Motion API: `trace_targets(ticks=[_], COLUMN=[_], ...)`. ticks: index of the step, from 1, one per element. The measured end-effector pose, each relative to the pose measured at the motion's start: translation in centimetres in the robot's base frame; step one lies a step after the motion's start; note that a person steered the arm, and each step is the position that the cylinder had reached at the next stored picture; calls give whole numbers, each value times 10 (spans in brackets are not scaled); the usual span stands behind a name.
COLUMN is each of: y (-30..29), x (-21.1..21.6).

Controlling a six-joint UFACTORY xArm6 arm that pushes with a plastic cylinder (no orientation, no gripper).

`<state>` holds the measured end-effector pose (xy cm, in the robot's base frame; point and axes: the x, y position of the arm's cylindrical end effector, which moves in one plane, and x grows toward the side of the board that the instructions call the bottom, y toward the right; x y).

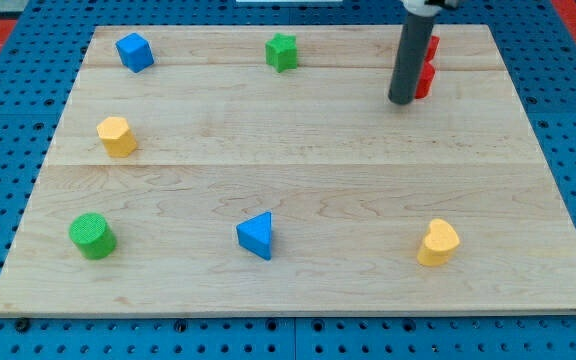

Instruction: Place the red circle right to the green star

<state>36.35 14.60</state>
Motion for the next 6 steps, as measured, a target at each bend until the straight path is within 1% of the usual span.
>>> trace_targets(ticks=[1,2,3,4,6], y=[46,34,34,20,-46], x=[5,-47,-59,-86,-94])
